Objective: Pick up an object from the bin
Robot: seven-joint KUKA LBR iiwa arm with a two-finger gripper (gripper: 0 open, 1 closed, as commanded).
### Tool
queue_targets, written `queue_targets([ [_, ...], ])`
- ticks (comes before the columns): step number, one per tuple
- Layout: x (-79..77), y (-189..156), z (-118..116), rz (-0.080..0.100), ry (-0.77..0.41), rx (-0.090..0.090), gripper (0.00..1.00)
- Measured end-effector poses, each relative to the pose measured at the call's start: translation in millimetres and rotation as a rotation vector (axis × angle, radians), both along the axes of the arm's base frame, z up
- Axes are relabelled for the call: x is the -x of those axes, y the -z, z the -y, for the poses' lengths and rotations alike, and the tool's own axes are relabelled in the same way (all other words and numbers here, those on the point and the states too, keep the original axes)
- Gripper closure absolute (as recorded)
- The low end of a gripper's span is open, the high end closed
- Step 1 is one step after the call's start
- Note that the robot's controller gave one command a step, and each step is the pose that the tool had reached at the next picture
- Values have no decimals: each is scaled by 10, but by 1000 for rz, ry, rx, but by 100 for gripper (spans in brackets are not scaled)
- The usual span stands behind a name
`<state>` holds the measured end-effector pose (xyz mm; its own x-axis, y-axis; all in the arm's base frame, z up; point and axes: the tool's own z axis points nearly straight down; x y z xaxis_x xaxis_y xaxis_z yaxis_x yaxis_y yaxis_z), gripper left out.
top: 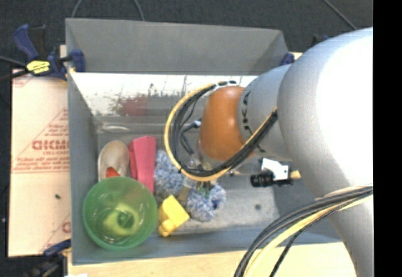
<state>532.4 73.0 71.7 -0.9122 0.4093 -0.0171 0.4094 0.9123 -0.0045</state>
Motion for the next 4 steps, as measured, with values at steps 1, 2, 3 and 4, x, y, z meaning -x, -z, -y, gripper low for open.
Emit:
queue_targets([
  [1, -1, 0, 0, 0, -1, 0, 100],
  [2, -1, -54, 12, 3, -3, 2, 100],
  [3, 0, -231, 19, 4, -6, 2, 100],
  [4, 5, -557, 26, 1, -8, 2, 100],
])
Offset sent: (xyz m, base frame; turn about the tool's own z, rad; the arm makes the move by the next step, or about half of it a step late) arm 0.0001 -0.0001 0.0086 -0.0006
